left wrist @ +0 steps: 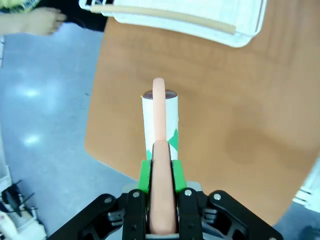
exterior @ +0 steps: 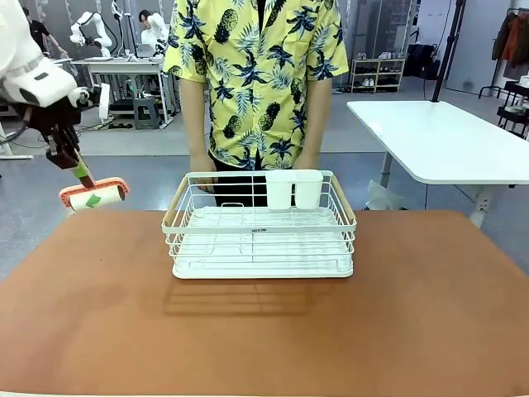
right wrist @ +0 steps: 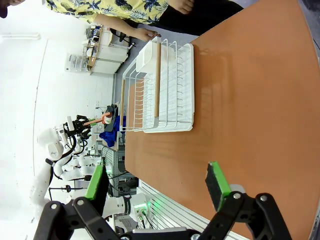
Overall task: Clean the table.
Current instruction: Place the Lint Roller down when the Dish drying rack is positioned in the middle of the table.
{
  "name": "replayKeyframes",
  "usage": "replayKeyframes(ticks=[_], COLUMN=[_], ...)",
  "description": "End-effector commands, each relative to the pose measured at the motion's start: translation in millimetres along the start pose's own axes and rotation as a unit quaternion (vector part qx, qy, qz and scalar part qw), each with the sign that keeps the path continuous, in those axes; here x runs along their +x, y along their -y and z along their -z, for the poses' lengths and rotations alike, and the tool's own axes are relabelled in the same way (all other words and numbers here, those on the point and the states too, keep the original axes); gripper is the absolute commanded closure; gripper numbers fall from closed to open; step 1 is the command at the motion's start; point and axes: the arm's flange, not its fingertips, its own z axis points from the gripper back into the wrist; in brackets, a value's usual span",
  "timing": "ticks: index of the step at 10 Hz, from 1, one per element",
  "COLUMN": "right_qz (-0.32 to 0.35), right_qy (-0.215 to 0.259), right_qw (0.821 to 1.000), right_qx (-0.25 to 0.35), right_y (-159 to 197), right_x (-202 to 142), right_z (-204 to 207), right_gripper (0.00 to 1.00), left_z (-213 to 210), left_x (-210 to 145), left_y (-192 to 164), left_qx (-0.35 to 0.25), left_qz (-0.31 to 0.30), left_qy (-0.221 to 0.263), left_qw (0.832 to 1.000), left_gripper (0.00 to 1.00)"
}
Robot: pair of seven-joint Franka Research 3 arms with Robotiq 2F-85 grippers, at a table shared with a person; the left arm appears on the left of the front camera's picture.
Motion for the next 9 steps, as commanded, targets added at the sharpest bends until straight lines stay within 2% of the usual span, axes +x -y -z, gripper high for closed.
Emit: replayKeyframes(ticks=[1, 2, 5, 6, 7, 9], right_qz=[-0.005, -0.005, -0.005, -0.005, -0.005, -0.005], right_qy=[0.000, 0.000, 0.000, 0.000, 0.000, 0.000], right_qw=[1.000, 1.000, 1.000, 1.000, 1.000, 1.000], right_qx=[0.006, 0.006, 0.006, 0.006, 0.006, 0.006], right_y=[-2, -2, -2, -2, -2, -2], right_x=[-2, -2, -2, -2, -2, -2], right_z=[-1, -1, -1, -1, -1, -1], right_gripper=[0.00, 0.00, 0.00, 0.00, 0.00, 0.00], left_z=[14, 0, 9, 18, 36, 58], left_x=[-20, 0, -4, -7, -14, -22], left_y=[14, 0, 7, 14, 16, 14], left_qx=[-0.028, 0.000, -0.005, 0.009, 0.050, 0.050], left_qz=[-0.031, 0.000, -0.006, 0.059, 0.106, 0.148], left_qy=[0.015, 0.000, 0.003, 0.026, 0.019, 0.041], left_qw=[0.999, 1.000, 1.000, 0.998, 0.993, 0.987], left_gripper=[0.79, 0.79, 0.79, 0.79, 0.79, 0.79])
